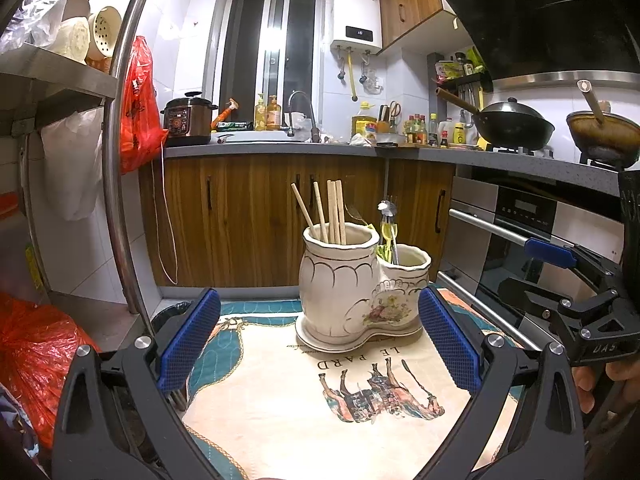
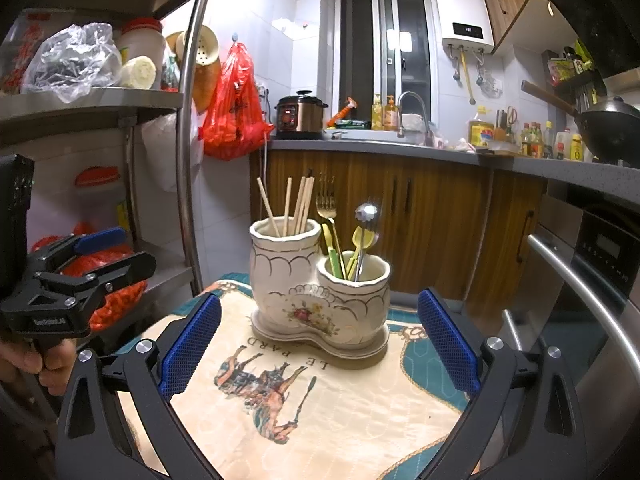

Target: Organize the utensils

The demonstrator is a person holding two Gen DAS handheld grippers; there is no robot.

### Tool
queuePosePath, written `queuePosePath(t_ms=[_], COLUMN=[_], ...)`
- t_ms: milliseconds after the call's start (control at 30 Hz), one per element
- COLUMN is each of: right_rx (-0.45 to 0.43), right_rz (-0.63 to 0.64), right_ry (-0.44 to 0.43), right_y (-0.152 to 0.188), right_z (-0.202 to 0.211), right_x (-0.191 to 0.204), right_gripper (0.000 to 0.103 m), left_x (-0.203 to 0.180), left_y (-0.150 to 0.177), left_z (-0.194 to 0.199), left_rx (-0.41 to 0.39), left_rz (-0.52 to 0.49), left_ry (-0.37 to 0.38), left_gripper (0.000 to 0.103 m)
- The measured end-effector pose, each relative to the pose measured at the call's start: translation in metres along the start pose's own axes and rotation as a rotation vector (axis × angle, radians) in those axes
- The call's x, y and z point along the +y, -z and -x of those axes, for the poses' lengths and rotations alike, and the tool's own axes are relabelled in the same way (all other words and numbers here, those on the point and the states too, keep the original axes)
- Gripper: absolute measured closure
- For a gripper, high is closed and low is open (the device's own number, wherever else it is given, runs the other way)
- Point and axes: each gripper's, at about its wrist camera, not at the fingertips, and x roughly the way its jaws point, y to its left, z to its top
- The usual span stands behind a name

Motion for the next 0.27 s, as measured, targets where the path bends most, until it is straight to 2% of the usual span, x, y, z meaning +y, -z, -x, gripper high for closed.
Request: queuePosePath(t_ms=[267], right_rx=[0.003], right_rz=[-0.002], right_ry=[0.0], right_y=[-0.0009], right_z=[0.0002], right_x=[0.0009], right_gripper=[0.005], left_x=[0.0017], left_y=[-0.0001], left_z=[-0.0012], left_rx=[0.008], left_rz=[-0.001], left_ry=[0.009], left_gripper=[0.005])
